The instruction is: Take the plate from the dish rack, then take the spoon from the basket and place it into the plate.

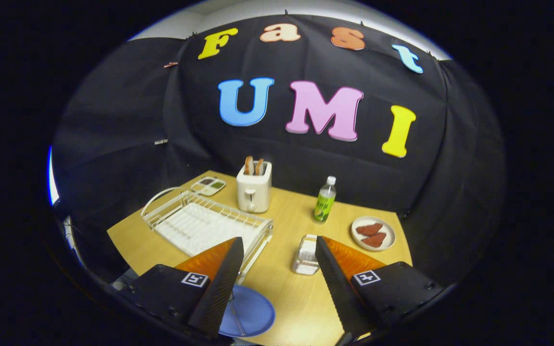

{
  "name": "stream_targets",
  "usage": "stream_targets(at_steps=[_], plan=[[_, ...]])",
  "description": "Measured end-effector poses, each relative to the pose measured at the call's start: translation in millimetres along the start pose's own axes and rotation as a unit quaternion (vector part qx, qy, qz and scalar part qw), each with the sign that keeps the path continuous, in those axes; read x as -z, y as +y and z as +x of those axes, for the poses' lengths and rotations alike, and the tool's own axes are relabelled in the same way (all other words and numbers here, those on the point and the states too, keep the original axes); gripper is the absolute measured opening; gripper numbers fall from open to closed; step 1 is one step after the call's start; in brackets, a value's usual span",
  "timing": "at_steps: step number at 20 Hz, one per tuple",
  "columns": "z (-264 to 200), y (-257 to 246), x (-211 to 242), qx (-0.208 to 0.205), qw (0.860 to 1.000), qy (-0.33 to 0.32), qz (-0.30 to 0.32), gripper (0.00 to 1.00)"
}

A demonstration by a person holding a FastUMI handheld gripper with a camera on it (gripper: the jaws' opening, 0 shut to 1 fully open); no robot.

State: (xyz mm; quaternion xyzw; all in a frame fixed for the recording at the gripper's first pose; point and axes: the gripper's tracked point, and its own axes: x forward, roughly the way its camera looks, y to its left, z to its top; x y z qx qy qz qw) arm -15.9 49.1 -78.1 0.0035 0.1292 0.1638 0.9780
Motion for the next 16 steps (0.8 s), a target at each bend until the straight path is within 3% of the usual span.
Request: stream_targets(at_steps=[5,16], plan=[[-7.1,-18.0,-57.3,0.005,0.998,-0.059,-0.015,0.91],[-8.2,-25.7,-65.6,-0.033,0.996,-0.076,-0.027,0.96]])
